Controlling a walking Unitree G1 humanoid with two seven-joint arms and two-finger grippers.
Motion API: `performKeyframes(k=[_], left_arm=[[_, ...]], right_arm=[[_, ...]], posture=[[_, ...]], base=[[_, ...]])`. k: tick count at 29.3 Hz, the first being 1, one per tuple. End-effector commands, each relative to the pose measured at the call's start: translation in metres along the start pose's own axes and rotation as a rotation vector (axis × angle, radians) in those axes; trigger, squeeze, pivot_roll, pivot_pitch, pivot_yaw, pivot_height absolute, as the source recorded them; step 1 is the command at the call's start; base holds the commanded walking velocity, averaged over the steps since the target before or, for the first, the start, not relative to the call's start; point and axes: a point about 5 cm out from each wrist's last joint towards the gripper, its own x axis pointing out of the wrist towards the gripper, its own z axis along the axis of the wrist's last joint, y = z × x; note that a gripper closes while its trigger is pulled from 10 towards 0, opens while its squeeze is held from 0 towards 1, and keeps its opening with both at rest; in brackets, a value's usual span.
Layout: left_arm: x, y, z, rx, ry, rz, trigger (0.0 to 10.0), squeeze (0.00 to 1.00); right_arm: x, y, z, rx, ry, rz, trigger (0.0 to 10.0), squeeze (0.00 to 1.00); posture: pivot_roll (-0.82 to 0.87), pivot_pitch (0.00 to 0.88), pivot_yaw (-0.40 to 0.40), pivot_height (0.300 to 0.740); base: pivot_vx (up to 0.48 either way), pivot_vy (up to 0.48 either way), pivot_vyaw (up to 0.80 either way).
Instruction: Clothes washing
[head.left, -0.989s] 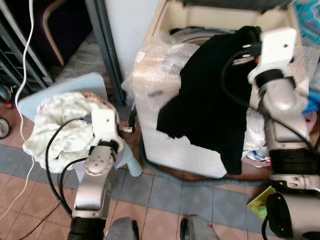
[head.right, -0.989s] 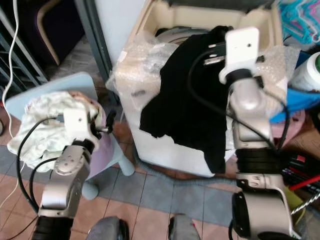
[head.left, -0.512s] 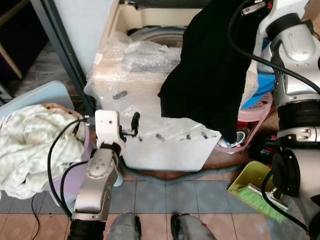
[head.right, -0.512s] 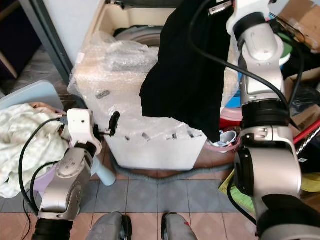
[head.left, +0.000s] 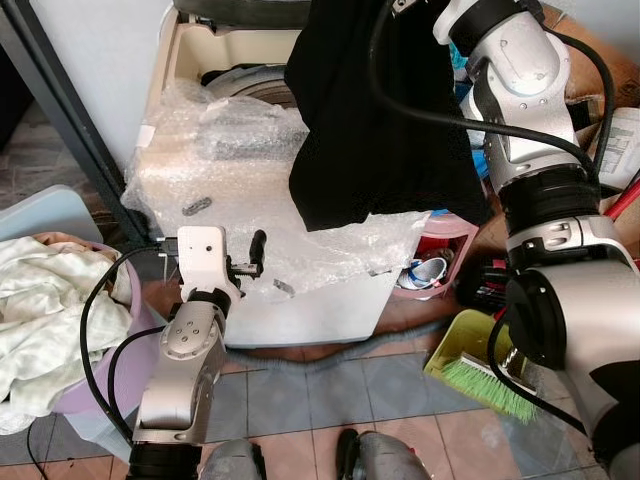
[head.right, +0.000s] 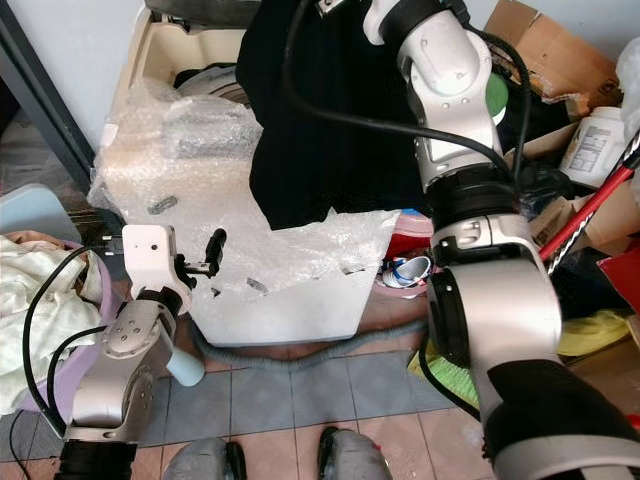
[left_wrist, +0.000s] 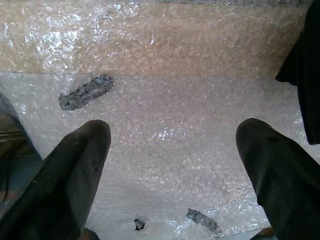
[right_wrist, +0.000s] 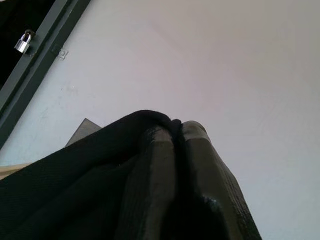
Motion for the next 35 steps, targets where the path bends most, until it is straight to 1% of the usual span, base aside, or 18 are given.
performKeyframes(k=[1, 4, 6, 7, 11, 15, 18, 20, 22, 24, 25, 27, 29, 30, 31, 32, 33, 35], left_arm=[[0.002, 0.005, 0.006, 0.015, -0.010, 0.030, 10.0, 0.00], [0.006, 0.006, 0.015, 0.034, -0.028, 0.045, 10.0, 0.00], [0.005, 0.007, 0.017, 0.041, -0.032, 0.050, 10.0, 0.00], [0.004, 0.009, 0.014, 0.034, -0.002, 0.079, 10.0, 0.00], [-0.003, 0.011, 0.012, 0.053, -0.014, 0.084, 10.0, 0.00], [-0.009, 0.014, 0.007, 0.061, -0.006, 0.118, 10.0, 0.00], [-0.012, 0.018, 0.003, 0.048, 0.021, 0.137, 10.0, 0.00], [-0.014, 0.021, 0.002, 0.042, 0.024, 0.158, 10.0, 0.00], [-0.016, 0.024, 0.001, 0.047, 0.023, 0.176, 10.0, 0.00], [-0.021, 0.029, -0.001, 0.057, 0.034, 0.204, 10.0, 0.00], [-0.024, 0.033, -0.004, 0.071, 0.043, 0.220, 10.0, 0.00], [-0.028, 0.035, -0.006, 0.089, 0.048, 0.214, 10.0, 0.00], [-0.031, 0.035, -0.010, 0.098, 0.057, 0.182, 10.0, 0.00], [-0.032, 0.034, -0.010, 0.118, 0.048, 0.152, 10.0, 0.00], [-0.032, 0.034, -0.010, 0.118, 0.048, 0.152, 10.0, 0.00], [-0.031, 0.033, -0.007, 0.142, 0.025, 0.135, 10.0, 0.00], [-0.031, 0.032, -0.006, 0.147, 0.019, 0.133, 10.0, 0.00], [-0.029, 0.031, -0.005, 0.144, 0.018, 0.135, 10.0, 0.00]], right_arm=[[0.004, 0.007, 0.005, 0.017, -0.031, 0.028, 10.0, 0.00], [0.004, 0.008, 0.005, 0.036, -0.041, 0.031, 10.0, 0.00], [0.004, 0.009, 0.005, 0.059, -0.045, 0.033, 10.0, 0.00], [0.003, 0.010, 0.004, 0.066, -0.041, 0.032, 10.0, 0.00], [0.000, 0.014, -0.001, 0.083, -0.026, 0.043, 10.0, 0.00], [-0.003, 0.018, -0.010, 0.088, 0.021, 0.058, 10.0, 0.00], [-0.002, 0.020, -0.016, 0.077, 0.067, 0.089, 10.0, 0.00], [0.001, 0.017, -0.022, 0.096, 0.119, 0.102, 10.0, 0.00], [0.003, 0.016, -0.024, 0.103, 0.146, 0.116, 10.0, 0.00], [0.004, 0.015, -0.030, 0.100, 0.213, 0.127, 10.0, 0.00], [0.004, 0.015, -0.037, 0.095, 0.277, 0.134, 10.0, 0.00], [0.003, 0.016, -0.042, 0.090, 0.322, 0.144, 10.0, 0.00], [0.003, 0.018, -0.043, 0.086, 0.333, 0.152, 10.0, 0.00], [0.004, 0.023, -0.043, 0.085, 0.319, 0.167, 10.0, 0.00], [0.004, 0.023, -0.043, 0.085, 0.319, 0.167, 10.0, 0.00], [0.005, 0.029, -0.042, 0.104, 0.286, 0.174, 10.0, 0.00], [0.005, 0.031, -0.042, 0.106, 0.276, 0.170, 10.0, 0.00], [0.003, 0.035, -0.044, 0.085, 0.275, 0.167, 10.0, 0.00]], posture=[[0.03, 0.141, 0.000, 0.740], [0.04, 0.161, -0.003, 0.740], [0.04, 0.174, -0.010, 0.740], [0.04, 0.176, -0.009, 0.740], [0.04, 0.180, -0.014, 0.740], [0.04, 0.178, -0.013, 0.740], [0.05, 0.161, -0.018, 0.740], [0.05, 0.151, -0.019, 0.740], [0.05, 0.147, -0.019, 0.740], [0.06, 0.138, -0.022, 0.740], [0.06, 0.134, -0.024, 0.740], [0.06, 0.132, -0.026, 0.740], [0.08, 0.124, -0.035, 0.740], [0.08, 0.119, -0.039, 0.740], [0.08, 0.119, -0.039, 0.740], [0.08, 0.116, -0.038, 0.740], [0.08, 0.116, -0.038, 0.740], [0.08, 0.108, -0.033, 0.740]], base=[[0.368, 0.307, 0.00], [0.343, 0.336, 0.00], [0.332, 0.347, 0.00], [0.322, 0.356, 0.00], [0.290, 0.382, 0.00], [0.000, 0.000, 0.00], [0.000, 0.000, 0.00], [0.000, 0.000, 0.00], [0.000, 0.000, 0.00], [0.000, 0.000, 0.00], [0.000, 0.000, 0.00], [0.000, 0.000, 0.00], [0.000, 0.000, 0.00], [0.000, 0.000, 0.00], [0.000, 0.000, 0.00], [0.000, 0.000, 0.00], [0.000, 0.000, 0.00], [0.000, 0.000, 0.80]])
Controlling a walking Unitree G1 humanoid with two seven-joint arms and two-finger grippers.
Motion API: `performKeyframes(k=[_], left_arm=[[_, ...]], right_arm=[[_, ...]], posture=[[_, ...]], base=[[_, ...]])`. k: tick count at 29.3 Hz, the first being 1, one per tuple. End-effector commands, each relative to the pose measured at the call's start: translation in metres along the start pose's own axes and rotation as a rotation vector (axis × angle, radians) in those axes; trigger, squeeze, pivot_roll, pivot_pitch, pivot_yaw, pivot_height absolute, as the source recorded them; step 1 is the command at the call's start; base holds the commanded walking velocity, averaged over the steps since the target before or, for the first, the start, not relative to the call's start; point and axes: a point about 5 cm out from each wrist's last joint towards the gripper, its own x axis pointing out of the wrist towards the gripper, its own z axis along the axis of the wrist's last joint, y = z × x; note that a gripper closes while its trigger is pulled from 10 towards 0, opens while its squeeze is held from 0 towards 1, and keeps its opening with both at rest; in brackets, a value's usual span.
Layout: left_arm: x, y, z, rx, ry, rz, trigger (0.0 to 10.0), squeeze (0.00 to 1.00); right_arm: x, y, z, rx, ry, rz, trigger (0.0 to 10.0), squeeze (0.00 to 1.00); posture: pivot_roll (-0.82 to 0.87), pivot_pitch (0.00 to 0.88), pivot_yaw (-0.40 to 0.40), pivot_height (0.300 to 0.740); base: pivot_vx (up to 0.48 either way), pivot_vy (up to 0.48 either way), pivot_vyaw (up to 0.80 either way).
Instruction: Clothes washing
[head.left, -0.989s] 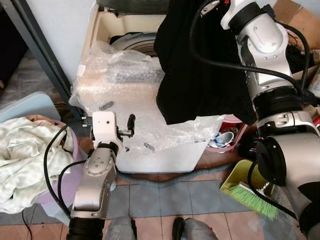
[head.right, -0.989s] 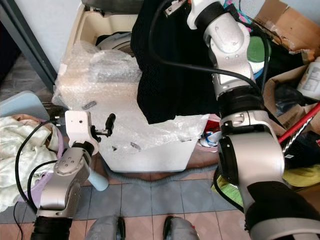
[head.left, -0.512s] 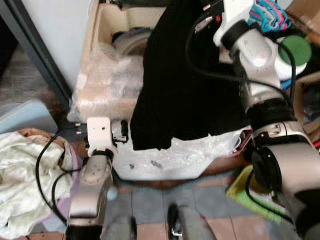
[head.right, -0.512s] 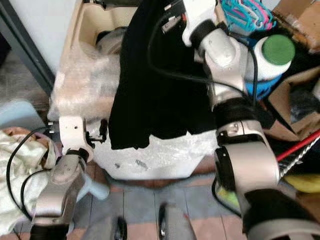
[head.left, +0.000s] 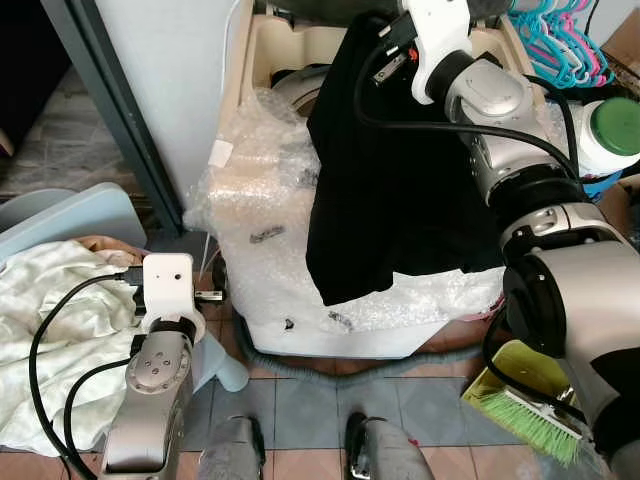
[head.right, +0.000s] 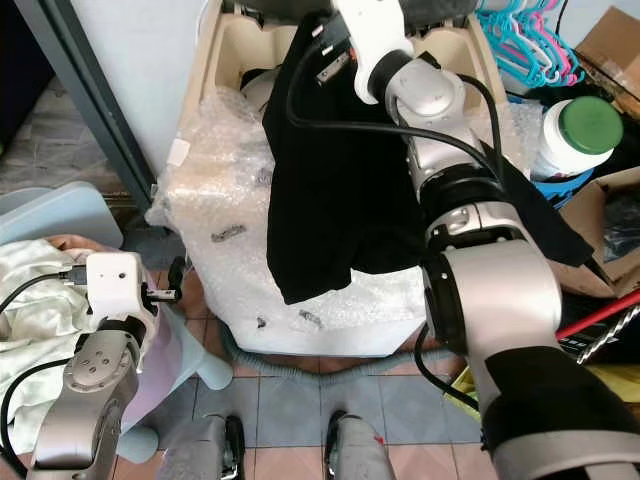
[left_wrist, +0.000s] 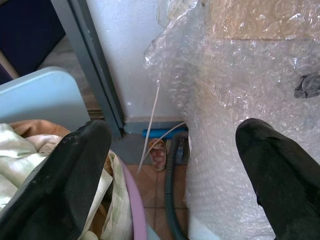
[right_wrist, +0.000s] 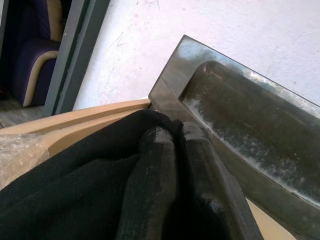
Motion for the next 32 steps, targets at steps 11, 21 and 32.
performKeyframes(k=[11, 21, 32], left_arm=[[0.007, -0.003, -0.002, 0.023, -0.014, -0.014, 10.0, 0.00], [0.018, -0.011, 0.004, -0.025, -0.021, -0.047, 10.0, 0.00], [0.012, -0.007, -0.002, -0.068, 0.006, 0.011, 10.0, 0.00]], right_arm=[[-0.030, -0.014, -0.027, 0.053, -0.058, -0.313, 10.0, 0.00], [-0.047, -0.069, -0.042, 0.014, 0.297, -0.460, 10.0, 0.00], [-0.049, -0.113, 0.006, 0.004, 0.199, -0.658, 10.0, 0.00]], posture=[[0.06, 0.047, 0.016, 0.740], [0.06, 0.035, 0.011, 0.740], [0.08, 0.051, -0.030, 0.740]], base=[[0.000, 0.000, 0.80], [0.000, 0.000, 0.16], [0.000, 0.000, 0.00]])
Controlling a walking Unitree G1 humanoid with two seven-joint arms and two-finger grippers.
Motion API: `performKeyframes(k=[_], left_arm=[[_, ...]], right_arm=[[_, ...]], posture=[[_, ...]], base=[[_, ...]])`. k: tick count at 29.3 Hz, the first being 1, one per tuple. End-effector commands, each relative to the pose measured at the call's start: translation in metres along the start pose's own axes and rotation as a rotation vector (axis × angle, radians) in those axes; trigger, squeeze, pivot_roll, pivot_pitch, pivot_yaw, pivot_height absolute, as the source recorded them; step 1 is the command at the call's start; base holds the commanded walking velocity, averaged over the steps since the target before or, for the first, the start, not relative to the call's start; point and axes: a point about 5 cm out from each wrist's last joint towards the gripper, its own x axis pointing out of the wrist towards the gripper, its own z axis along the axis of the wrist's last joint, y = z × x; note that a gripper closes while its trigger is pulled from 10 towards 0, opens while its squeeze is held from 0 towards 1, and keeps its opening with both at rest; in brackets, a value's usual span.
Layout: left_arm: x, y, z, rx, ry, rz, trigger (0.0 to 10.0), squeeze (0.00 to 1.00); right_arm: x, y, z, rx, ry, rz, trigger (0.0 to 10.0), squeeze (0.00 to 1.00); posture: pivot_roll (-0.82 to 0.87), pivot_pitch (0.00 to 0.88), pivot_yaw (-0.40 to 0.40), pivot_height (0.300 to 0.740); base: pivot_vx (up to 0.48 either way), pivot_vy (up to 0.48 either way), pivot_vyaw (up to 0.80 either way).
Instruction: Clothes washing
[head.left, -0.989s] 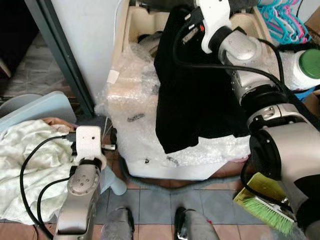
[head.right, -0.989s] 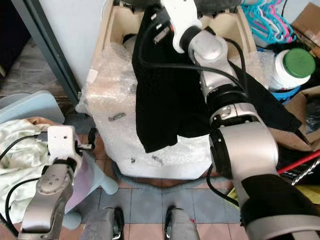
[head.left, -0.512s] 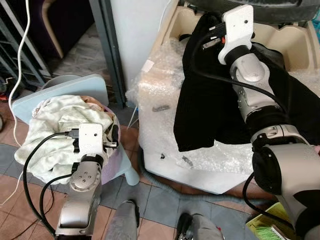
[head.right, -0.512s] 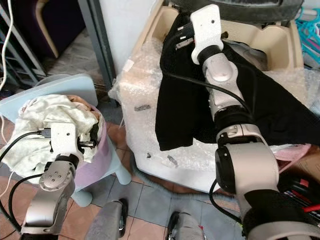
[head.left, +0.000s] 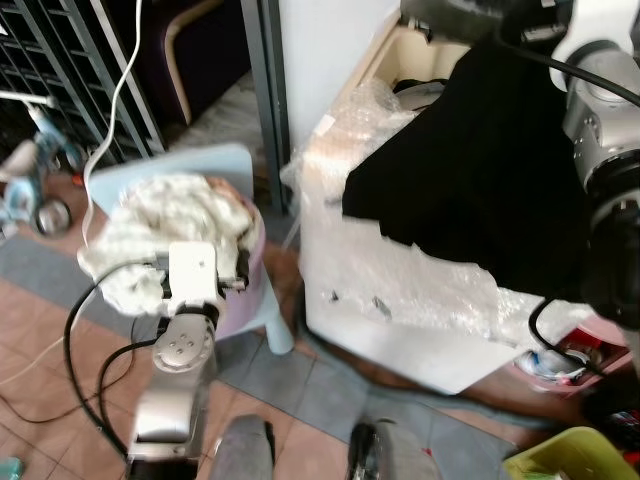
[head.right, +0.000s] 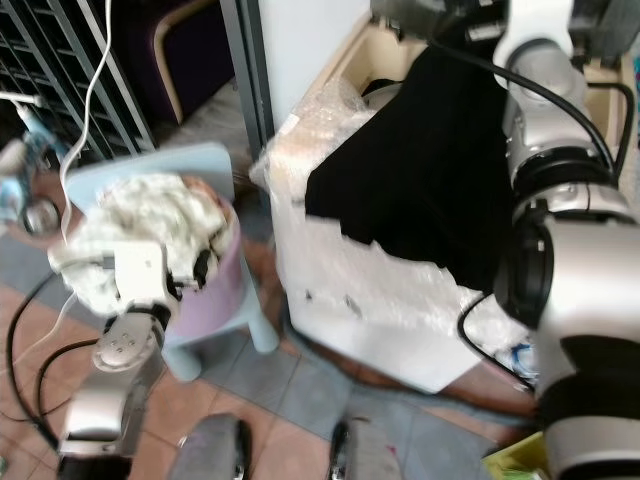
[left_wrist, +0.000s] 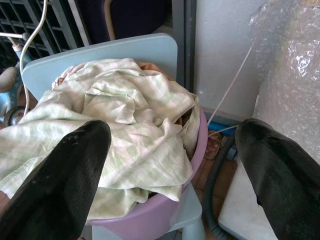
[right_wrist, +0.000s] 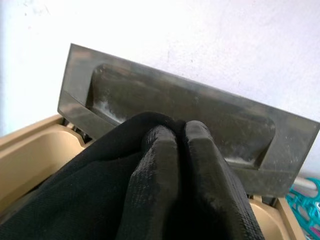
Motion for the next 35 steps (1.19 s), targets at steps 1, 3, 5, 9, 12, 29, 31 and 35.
performKeyframes(k=[1, 3, 5, 9, 12, 29, 31, 35], left_arm=[[-0.001, 0.004, 0.003, -0.008, -0.008, 0.012, 10.0, 0.00], [-0.001, 0.004, 0.002, -0.013, -0.006, 0.016, 10.0, 0.00], [-0.002, 0.004, 0.002, -0.014, -0.005, 0.019, 10.0, 0.00], [-0.003, 0.004, 0.004, -0.024, -0.021, 0.011, 10.0, 0.00], [-0.003, 0.004, 0.006, -0.033, -0.029, 0.004, 10.0, 0.00], [-0.006, 0.006, 0.002, -0.073, 0.001, 0.049, 10.0, 0.00], [-0.006, 0.007, 0.001, -0.080, 0.005, 0.057, 10.0, 0.00], [-0.006, 0.007, 0.001, -0.081, 0.005, 0.060, 10.0, 0.00]], right_arm=[[0.002, 0.009, 0.014, -0.037, -0.054, 0.046, 10.0, 0.00], [0.001, 0.020, 0.008, -0.058, -0.050, 0.100, 10.0, 0.00], [-0.001, 0.027, 0.003, -0.061, -0.044, 0.134, 10.0, 0.00], [-0.006, 0.040, -0.010, -0.047, -0.052, 0.201, 10.0, 0.00], [-0.009, 0.045, -0.016, -0.055, -0.077, 0.235, 10.0, 0.00], [-0.012, 0.049, 0.001, -0.106, -0.223, 0.326, 10.0, 0.00], [-0.012, 0.049, 0.003, -0.094, -0.228, 0.320, 10.0, 0.00], [-0.012, 0.051, 0.003, -0.095, -0.234, 0.324, 10.0, 0.00]], posture=[[0.08, 0.053, -0.031, 0.740], [0.08, 0.056, -0.032, 0.740], [0.08, 0.059, -0.032, 0.740], [0.08, 0.064, -0.031, 0.740], [0.07, 0.065, -0.027, 0.740], [0.05, 0.065, -0.026, 0.740], [0.05, 0.064, -0.027, 0.740], [0.06, 0.064, -0.028, 0.740]], base=[[0.000, 0.000, 0.00], [0.000, 0.000, 0.00], [0.000, 0.000, 0.00], [0.000, 0.000, 0.00], [0.205, 0.000, 0.00], [0.423, 0.000, 0.14], [0.450, 0.000, 0.64], [0.444, 0.000, 0.25]])
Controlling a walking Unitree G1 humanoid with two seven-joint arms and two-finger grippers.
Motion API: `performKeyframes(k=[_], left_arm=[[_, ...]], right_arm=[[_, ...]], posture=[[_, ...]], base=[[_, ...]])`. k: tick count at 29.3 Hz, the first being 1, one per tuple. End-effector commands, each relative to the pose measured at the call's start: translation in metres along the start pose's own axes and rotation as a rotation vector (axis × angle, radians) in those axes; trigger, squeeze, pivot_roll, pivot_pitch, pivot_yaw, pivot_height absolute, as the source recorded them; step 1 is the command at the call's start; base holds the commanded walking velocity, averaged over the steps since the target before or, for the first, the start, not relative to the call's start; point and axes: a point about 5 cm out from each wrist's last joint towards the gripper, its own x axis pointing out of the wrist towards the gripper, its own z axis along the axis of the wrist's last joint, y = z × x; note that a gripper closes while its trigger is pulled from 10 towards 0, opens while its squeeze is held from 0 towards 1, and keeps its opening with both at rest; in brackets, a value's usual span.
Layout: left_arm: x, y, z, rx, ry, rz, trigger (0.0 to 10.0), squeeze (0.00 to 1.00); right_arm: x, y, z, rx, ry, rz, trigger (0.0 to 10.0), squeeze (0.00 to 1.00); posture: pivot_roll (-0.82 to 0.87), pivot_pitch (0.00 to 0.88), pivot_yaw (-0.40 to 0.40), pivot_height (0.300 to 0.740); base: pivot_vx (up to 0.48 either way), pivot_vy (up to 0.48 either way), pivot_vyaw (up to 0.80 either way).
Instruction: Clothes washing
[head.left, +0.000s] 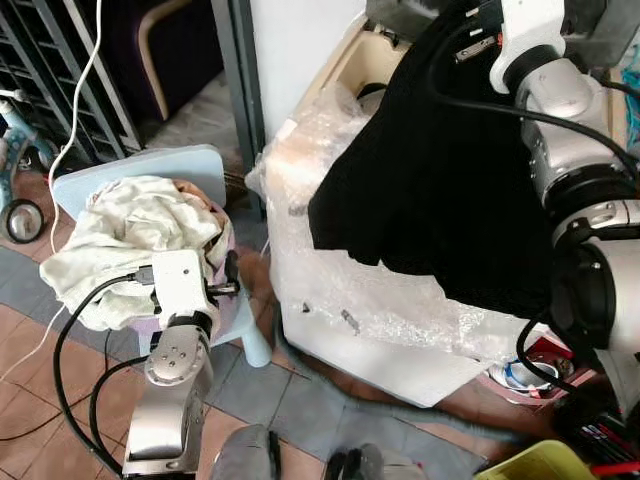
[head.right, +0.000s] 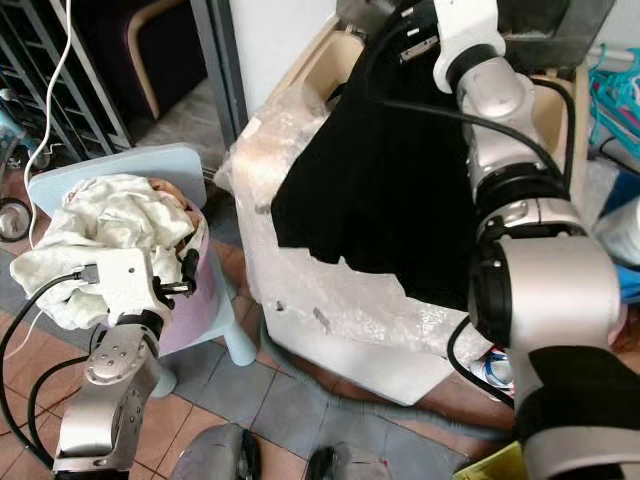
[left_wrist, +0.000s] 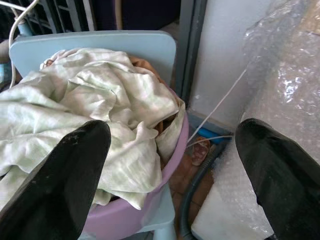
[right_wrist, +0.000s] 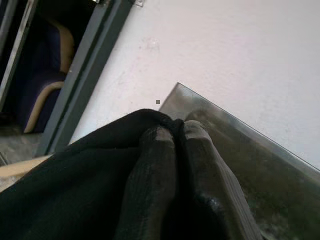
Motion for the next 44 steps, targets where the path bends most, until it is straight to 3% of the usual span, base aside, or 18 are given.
performKeyframes(k=[1, 8, 11, 13, 14, 15, 17, 18, 19, 20, 21, 23, 25, 28, 32, 36, 39, 44], left_arm=[[0.000, 0.002, 0.002, 0.002, -0.005, 0.012, 10.0, 0.00], [-0.001, 0.003, 0.001, -0.024, 0.007, 0.029, 10.0, 0.00], [-0.001, 0.002, 0.000, -0.022, 0.009, 0.026, 10.0, 0.00], [0.000, 0.002, 0.000, -0.022, 0.010, 0.026, 10.0, 0.00], [0.000, -0.001, 0.000, -0.024, 0.010, 0.018, 10.0, 0.00], [0.001, -0.002, 0.001, -0.025, 0.010, 0.013, 10.0, 0.00], [0.001, -0.003, 0.001, -0.028, 0.009, 0.014, 10.0, 0.00], [0.001, -0.003, 0.001, -0.030, 0.008, 0.015, 10.0, 0.00], [0.001, -0.003, 0.001, -0.031, 0.008, 0.015, 10.0, 0.00], [0.001, -0.003, 0.001, -0.032, 0.008, 0.016, 10.0, 0.00], [0.001, -0.003, 0.001, -0.036, 0.008, 0.020, 10.0, 0.00], [0.001, -0.004, 0.000, -0.037, 0.008, 0.020, 10.0, 0.00], [0.002, -0.004, 0.000, -0.032, 0.012, 0.020, 10.0, 0.00], [0.005, -0.005, -0.003, -0.011, 0.032, 0.022, 10.0, 0.00], [0.010, -0.010, -0.002, 0.009, 0.025, -0.014, 10.0, 0.00], [0.019, -0.015, 0.008, 0.031, -0.016, -0.048, 10.0, 0.00], [0.024, -0.016, 0.010, 0.042, -0.022, -0.057, 10.0, 0.00], [0.029, -0.018, 0.009, 0.035, -0.027, -0.068, 10.0, 0.00]], right_arm=[[0.004, -0.007, 0.017, -0.012, -0.063, -0.015, 10.0, 0.00], [0.004, 0.000, 0.015, -0.056, -0.064, 0.012, 10.0, 0.00], [0.009, -0.002, 0.016, -0.196, 0.048, 0.028, 10.0, 0.00], [0.010, -0.005, 0.017, -0.221, 0.066, 0.016, 10.0, 0.00], [0.011, -0.030, 0.024, -0.139, 0.108, -0.142, 10.0, 0.00], [0.009, -0.046, 0.029, -0.055, 0.127, -0.240, 10.0, 0.00], [0.009, -0.049, 0.030, 0.042, 0.120, -0.261, 10.0, 0.00], [0.009, -0.047, 0.028, 0.046, 0.121, -0.233, 10.0, 0.00], [0.009, -0.042, 0.026, 0.037, 0.130, -0.183, 10.0, 1.00], [0.009, -0.037, 0.020, 0.022, 0.148, -0.138, 10.0, 1.00], [0.005, -0.023, 0.002, -0.007, 0.218, -0.039, 10.0, 1.00], [0.001, -0.012, -0.012, -0.019, 0.252, 0.031, 10.0, 1.00], [-0.006, -0.008, -0.026, -0.080, 0.271, 0.044, 10.0, 1.00], [-0.010, -0.006, -0.034, -0.045, 0.285, 0.040, 10.0, 1.00], [-0.015, -0.008, -0.039, 0.019, 0.233, -0.009, 10.0, 1.00], [-0.020, -0.006, -0.033, 0.108, 0.074, -0.064, 10.0, 1.00], [-0.032, 0.007, -0.034, 0.061, -0.025, -0.045, 10.0, 1.00], [-0.053, 0.024, -0.046, 0.124, -0.041, -0.074, 10.0, 1.00]], posture=[[0.06, 0.064, -0.028, 0.740], [0.06, 0.067, -0.029, 0.740], [0.05, 0.068, -0.027, 0.740], [0.05, 0.068, -0.027, 0.740], [0.05, 0.062, -0.031, 0.740], [0.05, 0.062, -0.031, 0.740], [0.05, 0.058, -0.035, 0.740], [0.05, 0.057, -0.037, 0.740], [0.06, 0.056, -0.038, 0.740], [0.06, 0.055, -0.039, 0.740], [0.06, 0.054, -0.039, 0.740], [0.06, 0.053, -0.038, 0.740], [0.06, 0.050, -0.036, 0.740], [0.05, 0.043, -0.028, 0.740], [0.04, 0.035, -0.017, 0.740], [0.02, 0.038, 0.015, 0.740], [0.00, 0.022, 0.033, 0.740], [-0.01, 0.000, 0.031, 0.740]], base=[[0.446, 0.000, 0.00], [0.331, 0.310, 0.00], [0.000, 0.000, 0.00], [0.000, 0.000, 0.00], [0.000, 0.000, 0.00], [0.000, 0.000, 0.00], [0.000, 0.000, 0.00], [0.000, 0.000, 0.00], [0.000, 0.000, 0.00], [0.000, 0.000, 0.00], [0.000, 0.000, 0.00], [0.000, 0.000, 0.00], [0.000, 0.000, 0.00], [0.000, 0.000, 0.00], [0.000, 0.000, 0.00], [0.000, 0.000, 0.00], [0.000, 0.000, 0.00], [0.000, 0.000, 0.00]])
